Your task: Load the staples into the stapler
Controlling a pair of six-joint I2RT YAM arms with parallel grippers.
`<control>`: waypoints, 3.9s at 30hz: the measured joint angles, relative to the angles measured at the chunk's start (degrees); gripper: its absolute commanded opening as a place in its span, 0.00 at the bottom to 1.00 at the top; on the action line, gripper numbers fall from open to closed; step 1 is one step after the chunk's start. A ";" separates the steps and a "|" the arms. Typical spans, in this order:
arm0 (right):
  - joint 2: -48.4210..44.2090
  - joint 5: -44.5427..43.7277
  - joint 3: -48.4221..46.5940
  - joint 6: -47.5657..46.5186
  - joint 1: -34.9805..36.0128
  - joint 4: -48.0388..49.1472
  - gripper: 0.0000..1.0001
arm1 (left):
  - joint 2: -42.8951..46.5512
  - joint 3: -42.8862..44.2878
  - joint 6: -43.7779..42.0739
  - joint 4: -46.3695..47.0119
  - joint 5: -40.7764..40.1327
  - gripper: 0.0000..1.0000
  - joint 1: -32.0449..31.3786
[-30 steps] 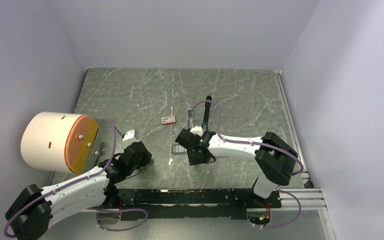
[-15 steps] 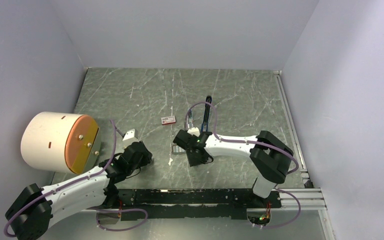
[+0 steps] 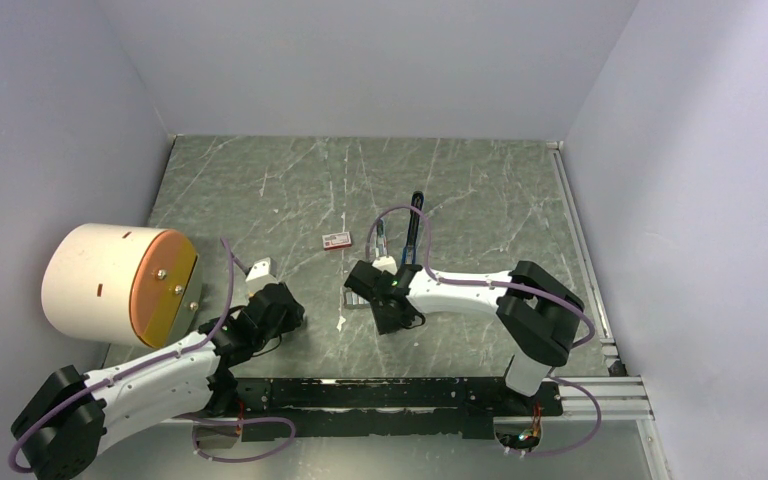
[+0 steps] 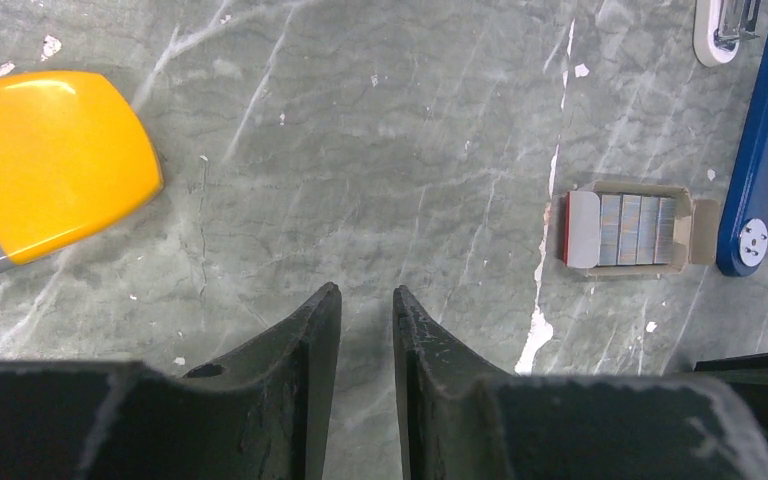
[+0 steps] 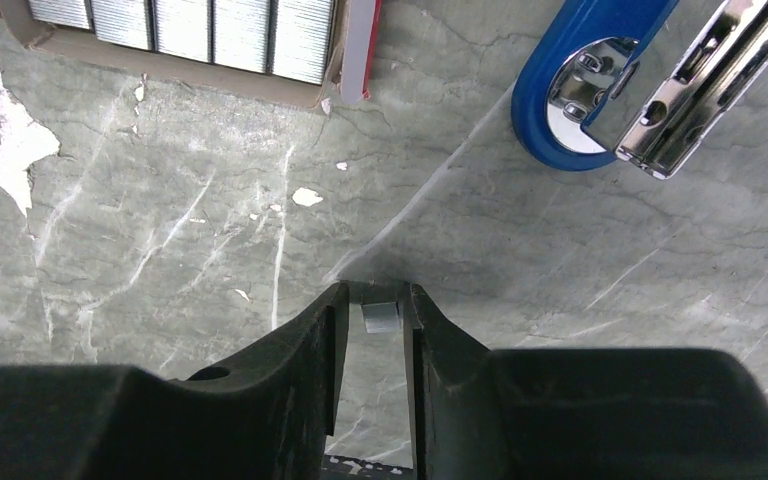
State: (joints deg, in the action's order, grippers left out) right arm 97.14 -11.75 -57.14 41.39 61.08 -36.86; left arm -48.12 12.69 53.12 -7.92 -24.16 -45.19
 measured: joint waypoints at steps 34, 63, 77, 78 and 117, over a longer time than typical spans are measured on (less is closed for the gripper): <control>-6.54 -8.46 -2.56 0.94 -0.76 1.29 0.22 | 0.00 0.00 -0.02 0.02 0.04 0.31 0.00; 8.48 -18.08 -7.91 -9.97 -13.46 30.73 0.22 | -1.31 0.00 -0.39 1.29 2.58 0.31 0.00; 9.66 -17.81 -7.17 -11.47 -14.78 34.99 0.22 | -2.49 0.00 -0.37 2.16 2.80 0.31 0.00; 9.66 -17.70 -6.91 -11.47 -14.80 35.36 0.22 | -2.49 0.00 -0.37 2.16 2.80 0.31 0.00; 10.49 -14.71 -5.03 -12.33 -16.28 37.92 0.21 | -3.91 0.00 -0.37 2.56 2.99 0.31 0.00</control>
State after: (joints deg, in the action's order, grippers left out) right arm 107.63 -26.46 -62.17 29.06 44.80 1.06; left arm -52.03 12.69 52.75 -5.37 -21.17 -45.19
